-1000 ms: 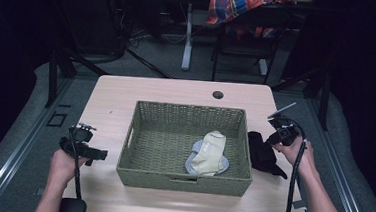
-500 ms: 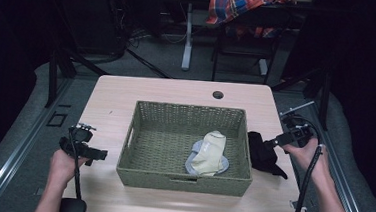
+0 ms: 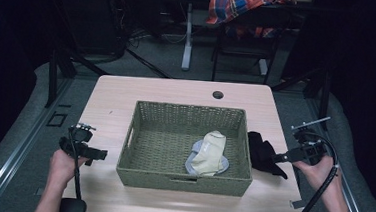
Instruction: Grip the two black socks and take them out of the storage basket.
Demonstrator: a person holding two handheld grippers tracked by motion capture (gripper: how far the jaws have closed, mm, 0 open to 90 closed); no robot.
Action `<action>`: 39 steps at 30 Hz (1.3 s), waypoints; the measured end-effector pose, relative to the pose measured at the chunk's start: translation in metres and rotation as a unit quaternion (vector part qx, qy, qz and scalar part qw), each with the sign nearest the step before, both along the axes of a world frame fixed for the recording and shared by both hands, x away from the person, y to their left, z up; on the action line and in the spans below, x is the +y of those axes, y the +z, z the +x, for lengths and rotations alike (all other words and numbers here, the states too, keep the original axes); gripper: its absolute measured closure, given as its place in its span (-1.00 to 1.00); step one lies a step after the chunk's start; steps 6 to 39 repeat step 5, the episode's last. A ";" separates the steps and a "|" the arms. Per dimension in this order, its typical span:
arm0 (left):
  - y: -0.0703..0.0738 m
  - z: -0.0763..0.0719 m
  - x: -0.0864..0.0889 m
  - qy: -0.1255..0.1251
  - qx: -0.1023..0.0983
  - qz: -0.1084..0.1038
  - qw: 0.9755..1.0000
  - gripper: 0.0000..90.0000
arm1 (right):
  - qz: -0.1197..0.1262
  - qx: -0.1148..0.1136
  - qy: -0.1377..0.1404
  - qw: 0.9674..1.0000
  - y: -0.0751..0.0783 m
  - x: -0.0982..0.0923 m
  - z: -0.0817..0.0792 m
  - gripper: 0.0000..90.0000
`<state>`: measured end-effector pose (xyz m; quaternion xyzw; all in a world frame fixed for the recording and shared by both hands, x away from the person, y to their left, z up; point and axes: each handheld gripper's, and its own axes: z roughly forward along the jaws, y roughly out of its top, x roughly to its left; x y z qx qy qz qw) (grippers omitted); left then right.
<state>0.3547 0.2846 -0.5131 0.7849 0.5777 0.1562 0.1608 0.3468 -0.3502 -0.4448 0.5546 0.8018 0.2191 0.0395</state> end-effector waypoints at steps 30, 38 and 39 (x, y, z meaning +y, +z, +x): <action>0.000 0.000 0.000 0.000 -0.001 0.001 1.000 -0.99 | -0.005 0.005 0.000 1.000 -0.006 -0.001 -0.003 -0.77; 0.000 0.000 0.000 0.000 -0.001 0.001 1.000 -0.99 | -0.005 0.005 0.000 1.000 -0.006 -0.001 -0.003 -0.77; 0.000 0.000 0.000 0.000 -0.001 0.001 1.000 -0.99 | -0.005 0.005 0.000 1.000 -0.006 -0.001 -0.003 -0.77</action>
